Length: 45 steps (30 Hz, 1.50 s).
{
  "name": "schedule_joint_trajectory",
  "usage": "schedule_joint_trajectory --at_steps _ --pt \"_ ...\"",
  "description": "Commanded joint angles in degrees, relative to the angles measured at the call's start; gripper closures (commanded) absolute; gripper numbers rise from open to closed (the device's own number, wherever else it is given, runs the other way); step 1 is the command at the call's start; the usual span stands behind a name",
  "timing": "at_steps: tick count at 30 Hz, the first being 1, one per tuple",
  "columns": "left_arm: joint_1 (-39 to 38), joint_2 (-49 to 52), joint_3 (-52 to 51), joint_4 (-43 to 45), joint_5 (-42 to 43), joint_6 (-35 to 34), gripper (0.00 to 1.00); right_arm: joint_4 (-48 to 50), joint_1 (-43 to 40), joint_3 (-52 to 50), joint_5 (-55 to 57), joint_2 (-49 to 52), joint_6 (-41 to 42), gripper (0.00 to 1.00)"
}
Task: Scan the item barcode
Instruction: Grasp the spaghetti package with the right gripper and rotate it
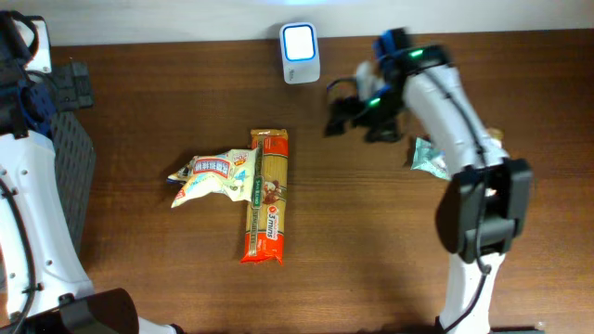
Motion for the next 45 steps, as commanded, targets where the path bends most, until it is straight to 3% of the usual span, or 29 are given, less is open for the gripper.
schedule_joint_trajectory --at_steps 1,4,9,17,19,20,25,28,31,36,43,45 --pt "0.24 -0.66 0.68 0.04 0.2 0.5 0.01 4.79 5.88 -6.05 -1.07 -0.11 3.63 0.04" --pt "0.24 -0.66 0.68 0.04 0.2 0.5 0.01 14.12 11.82 -13.07 -1.05 -0.11 8.63 0.1" --pt "0.24 -0.66 0.68 0.04 0.2 0.5 0.01 29.31 18.01 -22.43 -0.59 -0.11 18.69 0.31" --pt "0.24 -0.66 0.68 0.04 0.2 0.5 0.01 38.1 19.65 -30.51 -0.61 -0.11 25.64 0.6" --pt "0.24 -0.66 0.68 0.04 0.2 0.5 0.01 38.53 20.13 -30.58 -0.09 -0.13 25.59 0.89" --pt "0.24 -0.66 0.68 0.04 0.2 0.5 0.01 38.49 20.11 -30.58 0.07 -0.13 25.59 0.96" --pt "0.24 -0.66 0.68 0.04 0.2 0.5 0.01 34.36 16.48 -30.29 0.94 -3.98 18.43 0.96" --pt "0.24 -0.66 0.68 0.04 0.2 0.5 0.01 26.56 12.98 -28.96 8.04 -11.23 12.87 0.96" --pt "0.24 -0.66 0.68 0.04 0.2 0.5 0.01 17.03 11.26 -25.68 22.01 -16.98 11.82 0.96" --pt "0.24 -0.66 0.68 0.04 0.2 0.5 0.01 4.98 11.58 -22.03 47.36 -15.82 12.07 0.96" --pt "0.24 -0.66 0.68 0.04 0.2 0.5 0.01 5.4 15.23 -21.77 45.22 -9.88 11.82 0.96" --pt "0.24 -0.66 0.68 0.04 0.2 0.5 0.01 8.74 18.78 -21.77 44.15 -9.6 11.82 0.8"
